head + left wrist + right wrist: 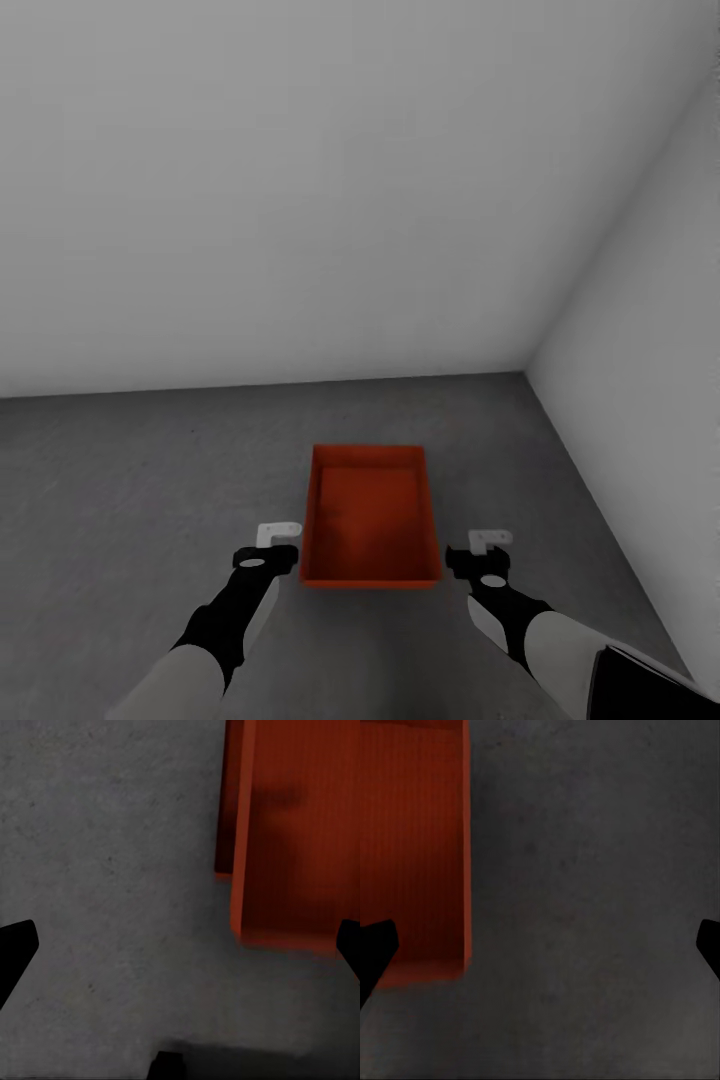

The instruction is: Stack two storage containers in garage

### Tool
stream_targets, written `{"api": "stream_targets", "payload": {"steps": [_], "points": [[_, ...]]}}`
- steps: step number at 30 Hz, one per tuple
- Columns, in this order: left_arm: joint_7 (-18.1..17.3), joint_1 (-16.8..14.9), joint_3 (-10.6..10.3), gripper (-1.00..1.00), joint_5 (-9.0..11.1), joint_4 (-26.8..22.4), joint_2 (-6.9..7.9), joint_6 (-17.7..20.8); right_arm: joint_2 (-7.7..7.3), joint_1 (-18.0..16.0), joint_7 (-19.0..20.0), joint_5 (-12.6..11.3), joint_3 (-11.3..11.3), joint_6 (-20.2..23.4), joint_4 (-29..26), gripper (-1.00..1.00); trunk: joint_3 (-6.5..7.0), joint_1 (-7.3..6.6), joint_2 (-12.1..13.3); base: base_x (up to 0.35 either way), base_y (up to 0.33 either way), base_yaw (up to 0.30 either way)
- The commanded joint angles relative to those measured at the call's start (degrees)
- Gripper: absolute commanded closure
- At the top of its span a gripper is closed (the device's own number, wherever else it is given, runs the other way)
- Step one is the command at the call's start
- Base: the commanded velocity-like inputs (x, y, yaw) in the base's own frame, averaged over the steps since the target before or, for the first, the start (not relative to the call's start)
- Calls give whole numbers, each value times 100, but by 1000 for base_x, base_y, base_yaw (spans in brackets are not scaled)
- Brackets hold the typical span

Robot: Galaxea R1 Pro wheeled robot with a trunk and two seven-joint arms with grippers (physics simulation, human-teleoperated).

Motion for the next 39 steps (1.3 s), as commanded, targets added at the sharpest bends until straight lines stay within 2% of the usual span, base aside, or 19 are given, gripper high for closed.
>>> {"api": "stream_targets", "payload": {"steps": [1, 10, 22, 39], "points": [[5, -1, 12, -100, -31, -10, -4, 35, -1, -3, -22, -55, 48, -16, -3, -100, -8, 0, -10, -311, 0, 0], [18, -1, 11, -100, -37, -10, -4, 15, 6, -2, -22, -55, 48, -16, -3, -100, -8, 0, -10, -266, 0, 0], [29, -1, 6, -100, -37, -10, -4, 18, 29, -3, -238, -56, 47, -16, -3, -100, 62, 0, -10, -18, 0, 0], [39, -1, 3, -100, -37, -10, -4, 16, 33, -2, -242, -56, 56, -9, -3, -100, 213, 0, -10, 0, 0, 0]]}}
